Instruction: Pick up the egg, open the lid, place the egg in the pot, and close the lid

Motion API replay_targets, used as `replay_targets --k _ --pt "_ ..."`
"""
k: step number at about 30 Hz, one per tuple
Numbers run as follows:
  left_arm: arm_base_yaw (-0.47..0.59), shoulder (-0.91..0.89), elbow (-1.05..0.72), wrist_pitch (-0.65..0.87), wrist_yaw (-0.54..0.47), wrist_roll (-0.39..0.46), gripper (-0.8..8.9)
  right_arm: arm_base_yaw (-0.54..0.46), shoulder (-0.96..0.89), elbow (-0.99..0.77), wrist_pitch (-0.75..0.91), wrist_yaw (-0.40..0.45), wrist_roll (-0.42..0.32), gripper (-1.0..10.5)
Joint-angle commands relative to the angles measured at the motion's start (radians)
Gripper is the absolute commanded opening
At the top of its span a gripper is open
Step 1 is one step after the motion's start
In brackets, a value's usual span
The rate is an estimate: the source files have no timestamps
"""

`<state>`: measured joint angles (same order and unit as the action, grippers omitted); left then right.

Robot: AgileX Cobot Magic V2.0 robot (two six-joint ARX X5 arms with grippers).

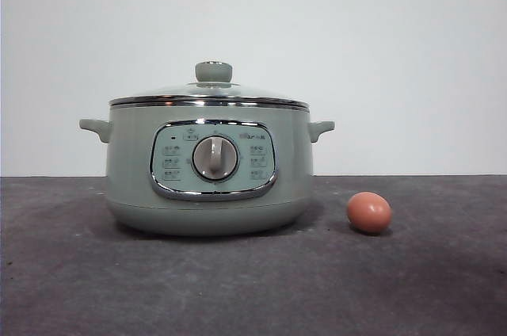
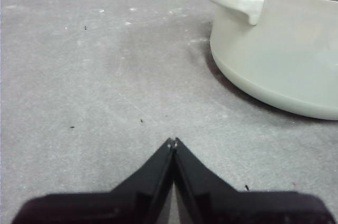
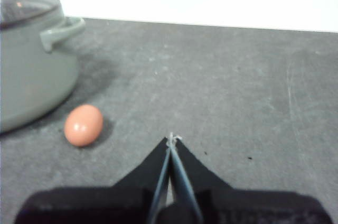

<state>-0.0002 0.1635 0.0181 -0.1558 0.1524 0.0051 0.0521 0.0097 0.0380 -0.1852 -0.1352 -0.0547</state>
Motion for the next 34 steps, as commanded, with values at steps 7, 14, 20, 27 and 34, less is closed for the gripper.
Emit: replay_targets --k 7,14,20,27,34 --pt "0.003 0.001 0.025 -0.005 0.012 -0.113 -0.06 0.000 -0.001 -0.001 0.033 -0.011 0.220 -0.1" --pt "0.003 0.029 0.181 -0.063 0.042 -0.163 -0.06 0.000 0.037 0.096 0.023 -0.010 0.343 -0.1" --pt "0.003 0.127 0.354 -0.167 0.100 -0.162 -0.06 0.000 0.154 0.270 -0.027 -0.040 0.339 -0.1" --pt "0.003 0.269 0.566 -0.285 0.198 -0.153 -0.06 0.000 0.360 0.557 -0.230 -0.127 0.225 -0.1" --pt "0.002 0.394 0.802 -0.469 0.299 -0.078 -0.06 0.000 0.557 0.864 -0.531 -0.234 0.055 -0.1"
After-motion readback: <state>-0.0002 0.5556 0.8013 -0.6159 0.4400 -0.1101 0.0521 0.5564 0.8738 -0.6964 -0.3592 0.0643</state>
